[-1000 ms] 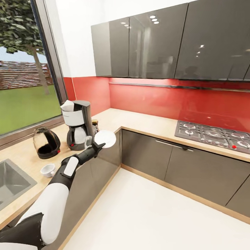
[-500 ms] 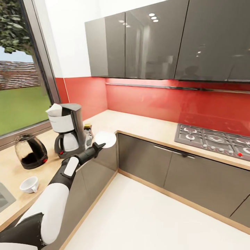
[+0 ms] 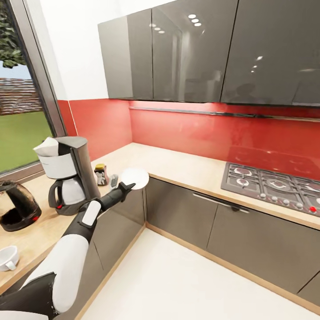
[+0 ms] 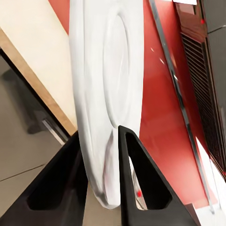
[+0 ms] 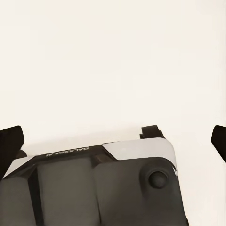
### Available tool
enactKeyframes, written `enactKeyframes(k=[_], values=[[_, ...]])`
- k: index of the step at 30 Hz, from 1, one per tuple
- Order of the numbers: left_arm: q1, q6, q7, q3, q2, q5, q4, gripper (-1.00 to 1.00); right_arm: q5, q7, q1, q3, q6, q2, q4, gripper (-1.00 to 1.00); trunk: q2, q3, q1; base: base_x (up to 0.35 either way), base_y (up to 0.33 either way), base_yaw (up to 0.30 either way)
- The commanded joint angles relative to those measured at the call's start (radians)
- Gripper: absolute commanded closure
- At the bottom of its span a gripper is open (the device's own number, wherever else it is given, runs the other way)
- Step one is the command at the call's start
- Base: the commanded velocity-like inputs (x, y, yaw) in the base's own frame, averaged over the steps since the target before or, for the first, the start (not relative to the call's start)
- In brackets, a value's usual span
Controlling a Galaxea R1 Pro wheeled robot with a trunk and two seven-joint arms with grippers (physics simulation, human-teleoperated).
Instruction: Set up a coffee station on the kitchen countertop: keep the coffee maker on the countertop, move the bottle of coffee from the kitchen shelf to the counter next to the coffee maker, place a paper coffee filter on top of the coffee maker, put the saucer next to the coffee maker with the coffee cup on the saucer, and place the electric kettle next to the coffee maker.
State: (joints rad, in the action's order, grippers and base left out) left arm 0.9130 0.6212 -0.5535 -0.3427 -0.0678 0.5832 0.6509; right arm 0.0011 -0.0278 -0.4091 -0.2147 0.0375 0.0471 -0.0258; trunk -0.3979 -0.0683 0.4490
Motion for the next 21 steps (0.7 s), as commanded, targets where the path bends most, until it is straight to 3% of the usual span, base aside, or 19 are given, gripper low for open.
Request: enactKeyframes(k=[1, 15, 21], values=[[0.001, 0.006, 0.0, -0.006, -0.001, 0.0, 0.001, 1.0, 0.0, -0.003, 0.0, -0.004, 0.004, 0.0, -0.002, -1.0, -0.002, -0.002, 0.001, 0.19, -0.216, 0.0], [0.001, 0.006, 0.0, -0.005, -0.002, 0.0, 0.0, 1.0, 0.0, -0.003, 0.0, -0.004, 0.004, 0.0, -0.001, -1.0, -0.002, -0.002, 0.001, 0.122, -0.251, 0.007], [0.001, 0.006, 0.0, -0.008, -0.003, 0.001, 0.001, 1.0, 0.0, -0.003, 0.0, -0.004, 0.004, 0.0, 0.0, -1.0, -0.002, -0.002, 0.001, 0.02, -0.269, 0.232]])
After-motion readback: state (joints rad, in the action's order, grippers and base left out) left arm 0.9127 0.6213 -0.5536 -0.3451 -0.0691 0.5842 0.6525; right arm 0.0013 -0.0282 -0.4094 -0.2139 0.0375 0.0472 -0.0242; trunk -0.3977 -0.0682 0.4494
